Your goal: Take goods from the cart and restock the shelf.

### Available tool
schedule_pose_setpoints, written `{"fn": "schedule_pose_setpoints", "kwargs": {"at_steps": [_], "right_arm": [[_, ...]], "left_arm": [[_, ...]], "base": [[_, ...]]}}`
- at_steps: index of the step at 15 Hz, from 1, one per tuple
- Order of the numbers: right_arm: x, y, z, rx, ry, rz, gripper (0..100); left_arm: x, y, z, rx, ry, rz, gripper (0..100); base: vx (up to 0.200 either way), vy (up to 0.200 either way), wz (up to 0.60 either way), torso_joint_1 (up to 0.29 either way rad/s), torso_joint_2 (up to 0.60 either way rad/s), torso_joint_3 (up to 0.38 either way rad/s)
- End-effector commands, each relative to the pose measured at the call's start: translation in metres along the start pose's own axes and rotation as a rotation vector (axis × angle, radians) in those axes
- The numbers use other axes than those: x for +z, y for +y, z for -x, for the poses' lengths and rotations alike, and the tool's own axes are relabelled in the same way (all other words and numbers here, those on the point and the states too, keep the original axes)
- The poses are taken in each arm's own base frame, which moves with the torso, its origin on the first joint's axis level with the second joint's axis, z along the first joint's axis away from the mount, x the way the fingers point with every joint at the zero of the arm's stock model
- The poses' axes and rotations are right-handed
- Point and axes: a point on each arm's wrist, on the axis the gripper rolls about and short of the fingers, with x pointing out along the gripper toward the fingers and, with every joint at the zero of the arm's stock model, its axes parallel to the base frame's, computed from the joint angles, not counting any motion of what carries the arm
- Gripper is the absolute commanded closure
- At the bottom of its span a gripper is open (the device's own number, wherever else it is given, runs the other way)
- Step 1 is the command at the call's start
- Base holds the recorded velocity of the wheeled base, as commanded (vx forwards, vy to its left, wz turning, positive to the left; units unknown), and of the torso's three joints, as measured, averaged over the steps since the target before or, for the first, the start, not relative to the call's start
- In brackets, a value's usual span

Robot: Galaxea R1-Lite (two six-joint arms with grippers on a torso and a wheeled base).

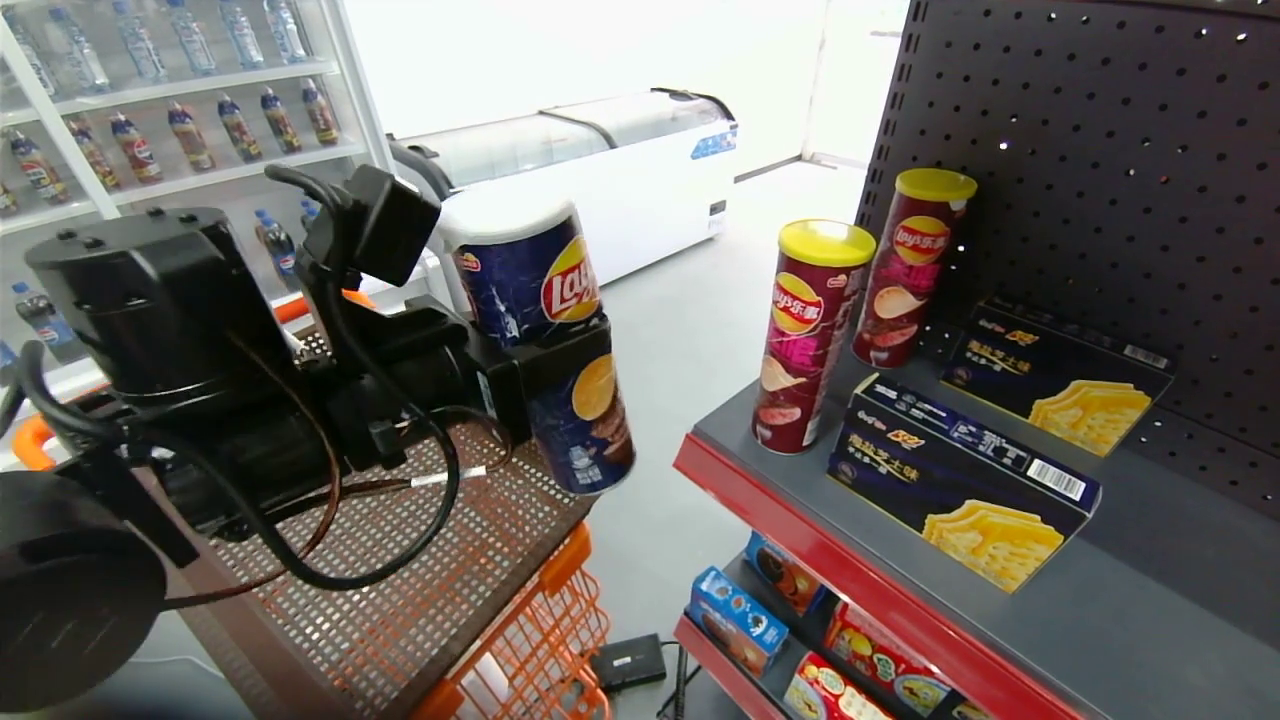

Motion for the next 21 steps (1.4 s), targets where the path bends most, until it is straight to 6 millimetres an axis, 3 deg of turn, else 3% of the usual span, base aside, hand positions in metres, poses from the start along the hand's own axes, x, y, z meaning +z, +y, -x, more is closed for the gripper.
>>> {"fn": "schedule_pose_setpoints", "kwargs": {"at_steps": [1, 3, 6, 10, 16, 21], "right_arm": [[0.000, 0.000, 0.000, 0.001, 0.001, 0.000, 0], [0.000, 0.000, 0.000, 0.001, 0.001, 0.000, 0], [0.000, 0.000, 0.000, 0.001, 0.001, 0.000, 0], [0.000, 0.000, 0.000, 0.001, 0.001, 0.000, 0], [0.000, 0.000, 0.000, 0.001, 0.001, 0.000, 0], [0.000, 0.000, 0.000, 0.001, 0.001, 0.000, 0]], "left_arm": [[0.020, -0.027, 0.020, -0.072, -0.036, 0.019, 100], [0.016, -0.037, 0.030, -0.107, -0.008, 0.030, 100], [0.016, -0.049, 0.029, -0.148, -0.006, 0.034, 100], [0.010, -0.053, 0.032, -0.220, 0.010, 0.037, 100], [-0.016, -0.065, 0.047, -0.284, 0.103, 0.066, 100], [-0.020, -0.081, 0.043, -0.357, 0.124, 0.073, 100]], "base": [[0.000, 0.000, 0.00, 0.000, 0.00, 0.000], [0.000, 0.000, 0.00, 0.000, 0.00, 0.000], [0.000, 0.000, 0.00, 0.000, 0.00, 0.000], [0.000, 0.000, 0.00, 0.000, 0.00, 0.000], [0.000, 0.000, 0.00, 0.000, 0.00, 0.000], [0.000, 0.000, 0.00, 0.000, 0.00, 0.000]]}}
